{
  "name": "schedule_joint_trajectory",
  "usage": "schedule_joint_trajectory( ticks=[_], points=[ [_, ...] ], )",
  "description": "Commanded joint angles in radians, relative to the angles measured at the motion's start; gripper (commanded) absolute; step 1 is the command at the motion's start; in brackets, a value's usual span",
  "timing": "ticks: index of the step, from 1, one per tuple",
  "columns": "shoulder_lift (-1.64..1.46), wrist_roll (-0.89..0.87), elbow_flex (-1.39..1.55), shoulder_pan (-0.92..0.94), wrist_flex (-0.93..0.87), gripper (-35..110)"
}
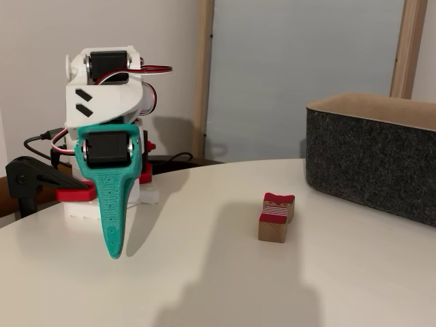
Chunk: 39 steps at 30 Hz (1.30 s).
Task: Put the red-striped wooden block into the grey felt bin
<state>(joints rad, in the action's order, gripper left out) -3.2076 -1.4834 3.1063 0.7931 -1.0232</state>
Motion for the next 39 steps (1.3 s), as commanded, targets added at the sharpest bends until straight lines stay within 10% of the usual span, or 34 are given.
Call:
schedule_joint_trajectory(
  ticks=[1, 39],
  points=[
    [-0.032, -0.002, 0.003, 0.014, 0.003, 0],
    [-0.032, 0.021, 0.003, 0.017, 0.003, 0]
  ],
)
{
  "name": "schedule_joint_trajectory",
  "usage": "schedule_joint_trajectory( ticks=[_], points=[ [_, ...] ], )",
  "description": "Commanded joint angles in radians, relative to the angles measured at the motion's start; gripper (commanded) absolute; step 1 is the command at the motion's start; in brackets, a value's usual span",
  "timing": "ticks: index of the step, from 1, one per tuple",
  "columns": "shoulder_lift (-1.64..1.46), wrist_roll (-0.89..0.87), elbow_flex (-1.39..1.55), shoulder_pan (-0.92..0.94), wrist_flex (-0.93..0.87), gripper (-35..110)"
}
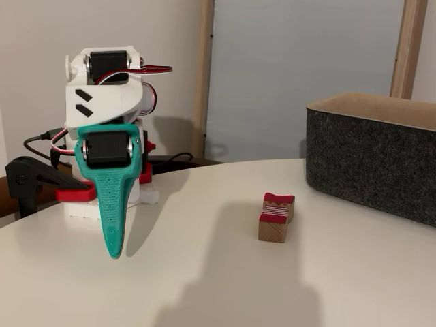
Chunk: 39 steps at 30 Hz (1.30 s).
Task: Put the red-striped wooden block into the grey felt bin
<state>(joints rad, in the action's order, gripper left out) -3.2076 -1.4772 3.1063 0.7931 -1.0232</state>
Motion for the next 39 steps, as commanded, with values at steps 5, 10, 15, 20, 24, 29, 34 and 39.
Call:
schedule_joint_trajectory(
  ticks=[5, 10, 15, 20, 24, 29, 34, 39],
  points=[
    [-0.029, 0.012, 0.0, 0.017, 0.003, 2],
    [-0.028, -0.006, -0.037, -0.017, 0.006, 3],
    [-0.018, -0.043, -0.167, -0.057, 0.006, 4],
    [0.023, -0.112, -0.368, -0.112, 0.006, 6],
    [0.097, -0.198, -0.535, -0.202, 0.031, 7],
    [0.252, -0.377, -0.719, -0.359, 0.184, 8],
    [0.431, -0.492, -0.862, -0.56, 0.328, 13],
    [0.617, -0.469, -0.946, -0.744, 0.428, 17]
  ],
)
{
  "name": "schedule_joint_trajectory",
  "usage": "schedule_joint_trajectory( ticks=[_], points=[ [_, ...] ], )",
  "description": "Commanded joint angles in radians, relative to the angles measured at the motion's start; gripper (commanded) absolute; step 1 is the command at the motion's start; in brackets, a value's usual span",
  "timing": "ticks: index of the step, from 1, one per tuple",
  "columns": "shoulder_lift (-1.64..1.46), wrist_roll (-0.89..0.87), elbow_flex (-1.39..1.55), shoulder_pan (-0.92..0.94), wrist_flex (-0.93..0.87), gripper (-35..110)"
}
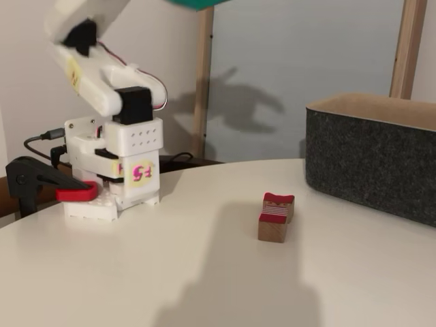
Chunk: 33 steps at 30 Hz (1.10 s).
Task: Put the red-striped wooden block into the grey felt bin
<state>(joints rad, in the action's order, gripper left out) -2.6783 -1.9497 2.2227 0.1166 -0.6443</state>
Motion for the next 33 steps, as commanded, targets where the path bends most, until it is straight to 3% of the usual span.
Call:
schedule_joint_trajectory(
  ticks=[1, 8, 14, 22, 33],
  points=[
    [0.127, 0.025, -0.08, -0.101, 0.055, 18],
    [0.453, 0.195, -0.245, -0.255, 0.025, 21],
    [0.709, 0.393, -0.456, -0.287, -0.353, 30],
    [0.882, 0.546, -0.581, -0.291, -0.779, 32],
    [0.931, 0.62, -0.578, -0.304, -1.089, 38]
  ],
)
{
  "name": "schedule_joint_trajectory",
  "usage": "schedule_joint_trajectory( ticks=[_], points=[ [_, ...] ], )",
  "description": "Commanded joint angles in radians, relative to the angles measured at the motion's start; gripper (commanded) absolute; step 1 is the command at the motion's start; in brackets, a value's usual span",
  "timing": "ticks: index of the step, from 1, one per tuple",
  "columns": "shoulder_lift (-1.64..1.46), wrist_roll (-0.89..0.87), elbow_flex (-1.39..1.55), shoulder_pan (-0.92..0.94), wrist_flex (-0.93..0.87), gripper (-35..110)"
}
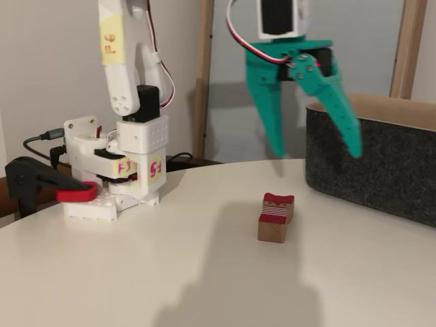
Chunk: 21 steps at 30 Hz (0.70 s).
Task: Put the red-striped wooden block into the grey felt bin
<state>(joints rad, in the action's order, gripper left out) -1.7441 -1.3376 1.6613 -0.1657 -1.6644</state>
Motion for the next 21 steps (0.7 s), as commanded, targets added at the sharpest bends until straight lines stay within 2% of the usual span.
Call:
schedule_joint_trajectory(
  ticks=[1, 11, 21],
  points=[
    [0.0, 0.012, -0.015, -0.025, -0.091, 38],
    [0.087, -0.032, -0.002, -0.057, -0.107, 40],
    [0.164, -0.206, 0.0, -0.109, -0.015, 41]
  ],
)
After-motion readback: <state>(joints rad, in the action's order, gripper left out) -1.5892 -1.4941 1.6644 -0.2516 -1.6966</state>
